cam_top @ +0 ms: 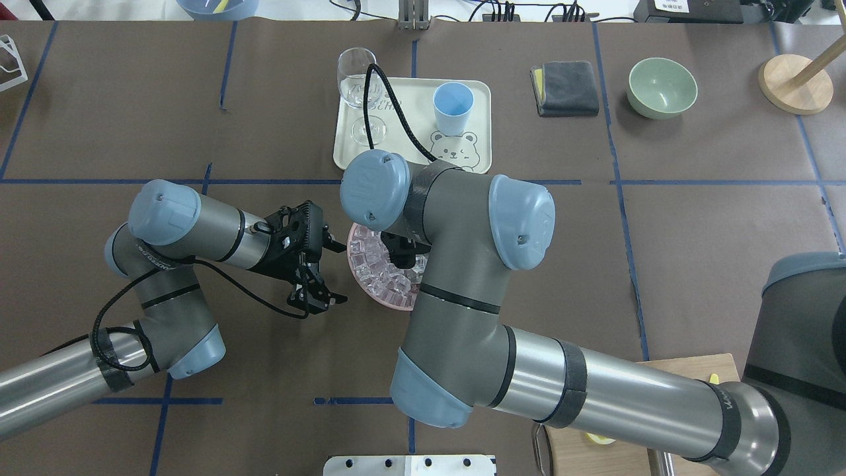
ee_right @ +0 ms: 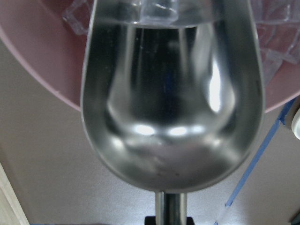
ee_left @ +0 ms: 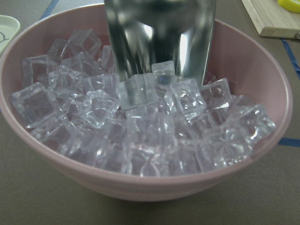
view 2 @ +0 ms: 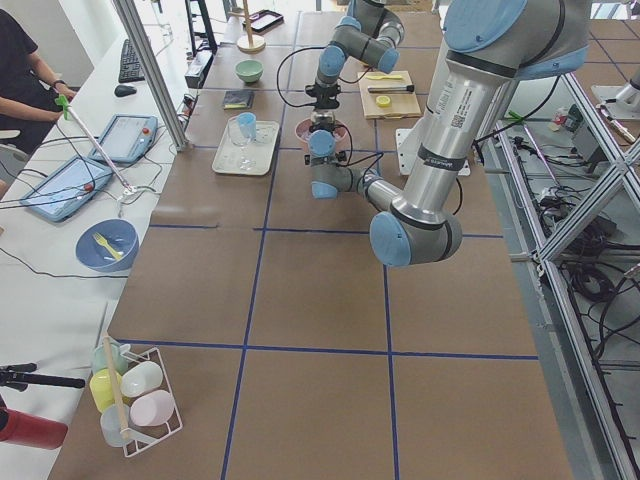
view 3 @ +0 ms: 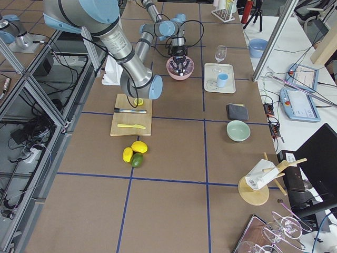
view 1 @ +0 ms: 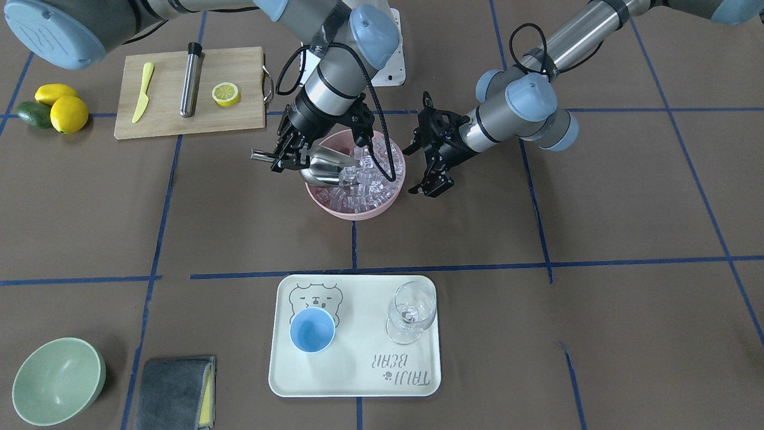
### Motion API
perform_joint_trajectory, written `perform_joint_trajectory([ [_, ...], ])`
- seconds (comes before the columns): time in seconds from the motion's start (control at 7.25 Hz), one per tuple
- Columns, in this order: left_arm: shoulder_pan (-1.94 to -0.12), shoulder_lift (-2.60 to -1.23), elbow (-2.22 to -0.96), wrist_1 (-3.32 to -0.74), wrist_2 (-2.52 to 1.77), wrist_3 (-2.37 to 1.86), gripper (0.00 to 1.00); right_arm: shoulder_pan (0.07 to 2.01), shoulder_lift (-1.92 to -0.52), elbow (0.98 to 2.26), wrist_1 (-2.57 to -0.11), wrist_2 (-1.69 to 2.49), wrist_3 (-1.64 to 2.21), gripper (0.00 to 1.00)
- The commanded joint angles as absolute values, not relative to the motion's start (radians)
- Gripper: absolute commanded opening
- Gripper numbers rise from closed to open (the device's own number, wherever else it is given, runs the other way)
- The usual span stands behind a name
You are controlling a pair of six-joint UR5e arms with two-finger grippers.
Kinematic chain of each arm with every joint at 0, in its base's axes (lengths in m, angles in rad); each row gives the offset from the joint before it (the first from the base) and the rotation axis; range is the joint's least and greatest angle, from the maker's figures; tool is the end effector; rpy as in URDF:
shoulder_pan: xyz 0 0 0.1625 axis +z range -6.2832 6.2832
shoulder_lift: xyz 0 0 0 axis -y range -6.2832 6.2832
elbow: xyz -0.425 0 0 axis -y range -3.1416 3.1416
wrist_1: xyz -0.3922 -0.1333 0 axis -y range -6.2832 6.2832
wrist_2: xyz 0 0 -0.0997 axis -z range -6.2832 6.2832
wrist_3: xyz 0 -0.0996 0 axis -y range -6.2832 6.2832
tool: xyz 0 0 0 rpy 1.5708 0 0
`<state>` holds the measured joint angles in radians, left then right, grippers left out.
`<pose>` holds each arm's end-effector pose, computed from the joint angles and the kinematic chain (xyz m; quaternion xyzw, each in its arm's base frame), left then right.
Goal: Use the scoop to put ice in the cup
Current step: 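Push the scoop into the ice cubes with the right gripper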
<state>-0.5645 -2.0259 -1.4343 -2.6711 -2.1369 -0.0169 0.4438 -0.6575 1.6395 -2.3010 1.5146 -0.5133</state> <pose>0.5127 -0.4192 0.3356 0.4417 0.4910 0.5060 0.5548 -0.5505 -0.4155 0.1675 0.1281 -0.0113 -0.7228 0.6790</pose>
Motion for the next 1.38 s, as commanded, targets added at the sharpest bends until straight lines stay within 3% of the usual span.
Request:
perform_joint_trajectory([
  [0.0,-0.565,-2.025,-1.433,-2.671,-2.137,-0.015,1.00,0.448,-0.745,1.717,-2.196,1.519,-0.514,0.00],
  [0.14,-0.565,-2.025,-1.434,-2.671,-2.137,-0.015,1.00,0.452,-0.805,1.762,-2.136,1.537,-0.514,0.00],
  [1.24,-0.565,-2.022,-1.433,-2.669,-2.135,-0.015,1.00,0.498,-0.848,1.801,-2.025,1.652,-0.515,0.00],
])
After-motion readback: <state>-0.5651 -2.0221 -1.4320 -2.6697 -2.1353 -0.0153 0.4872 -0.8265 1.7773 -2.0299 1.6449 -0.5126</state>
